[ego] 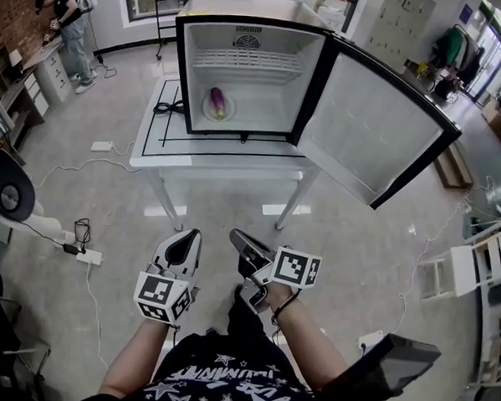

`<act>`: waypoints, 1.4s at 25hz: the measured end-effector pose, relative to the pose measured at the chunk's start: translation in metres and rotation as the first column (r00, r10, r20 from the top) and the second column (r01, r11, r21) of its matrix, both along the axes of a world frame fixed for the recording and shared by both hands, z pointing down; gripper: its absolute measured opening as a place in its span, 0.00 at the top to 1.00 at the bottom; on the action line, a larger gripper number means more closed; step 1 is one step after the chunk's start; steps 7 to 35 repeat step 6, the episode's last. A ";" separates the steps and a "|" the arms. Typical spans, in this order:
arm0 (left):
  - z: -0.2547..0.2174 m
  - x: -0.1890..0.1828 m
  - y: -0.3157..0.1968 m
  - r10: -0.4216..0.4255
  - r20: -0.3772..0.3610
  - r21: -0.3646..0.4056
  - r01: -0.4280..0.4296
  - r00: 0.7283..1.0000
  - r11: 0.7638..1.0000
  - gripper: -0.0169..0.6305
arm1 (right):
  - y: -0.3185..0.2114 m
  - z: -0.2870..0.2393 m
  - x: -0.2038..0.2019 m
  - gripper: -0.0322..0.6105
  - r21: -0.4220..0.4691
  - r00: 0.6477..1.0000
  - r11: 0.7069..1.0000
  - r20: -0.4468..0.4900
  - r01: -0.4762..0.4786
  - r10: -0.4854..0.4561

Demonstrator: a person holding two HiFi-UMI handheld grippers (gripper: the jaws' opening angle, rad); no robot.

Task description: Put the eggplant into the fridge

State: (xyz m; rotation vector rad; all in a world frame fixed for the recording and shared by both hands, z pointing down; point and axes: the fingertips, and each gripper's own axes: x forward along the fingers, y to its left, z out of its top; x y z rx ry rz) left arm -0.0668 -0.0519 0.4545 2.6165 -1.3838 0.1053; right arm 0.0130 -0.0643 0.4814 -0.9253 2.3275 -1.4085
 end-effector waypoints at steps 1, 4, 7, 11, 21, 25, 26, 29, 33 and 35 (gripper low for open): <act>0.000 -0.001 0.005 0.001 -0.001 0.001 -0.001 1.000 1.000 0.96 | 0.005 0.000 -0.001 0.94 0.001 1.000 1.000 -0.001 0.000 0.000; 0.001 -0.002 0.020 0.004 -0.004 -0.002 -0.004 1.000 1.000 0.96 | 0.020 0.000 -0.002 0.94 0.003 1.000 1.000 -0.005 -0.001 0.001; 0.003 -0.002 0.029 0.007 -0.006 -0.005 -0.007 1.000 1.000 0.96 | 0.029 0.001 -0.003 0.94 0.003 1.000 1.000 -0.006 -0.002 0.002; 0.003 -0.002 0.029 0.007 -0.006 -0.005 -0.007 1.000 1.000 0.96 | 0.029 0.001 -0.003 0.94 0.003 1.000 1.000 -0.006 -0.002 0.002; 0.003 -0.002 0.029 0.007 -0.006 -0.005 -0.007 1.000 1.000 0.96 | 0.029 0.001 -0.003 0.94 0.003 1.000 1.000 -0.006 -0.002 0.002; 0.003 -0.002 0.029 0.007 -0.006 -0.005 -0.007 1.000 1.000 0.96 | 0.029 0.001 -0.003 0.94 0.003 1.000 1.000 -0.006 -0.002 0.002; 0.003 -0.002 0.029 0.007 -0.006 -0.005 -0.007 1.000 1.000 0.96 | 0.029 0.001 -0.003 0.94 0.003 1.000 1.000 -0.006 -0.002 0.002; 0.003 -0.002 0.029 0.007 -0.006 -0.005 -0.007 1.000 1.000 0.96 | 0.029 0.001 -0.003 0.94 0.003 1.000 1.000 -0.006 -0.002 0.002; 0.003 -0.002 0.029 0.007 -0.006 -0.005 -0.007 1.000 1.000 0.96 | 0.029 0.001 -0.003 0.94 0.003 1.000 1.000 -0.006 -0.002 0.002; 0.003 -0.002 0.029 0.007 -0.006 -0.005 -0.007 1.000 1.000 0.96 | 0.029 0.001 -0.003 0.94 0.003 1.000 1.000 -0.006 -0.002 0.002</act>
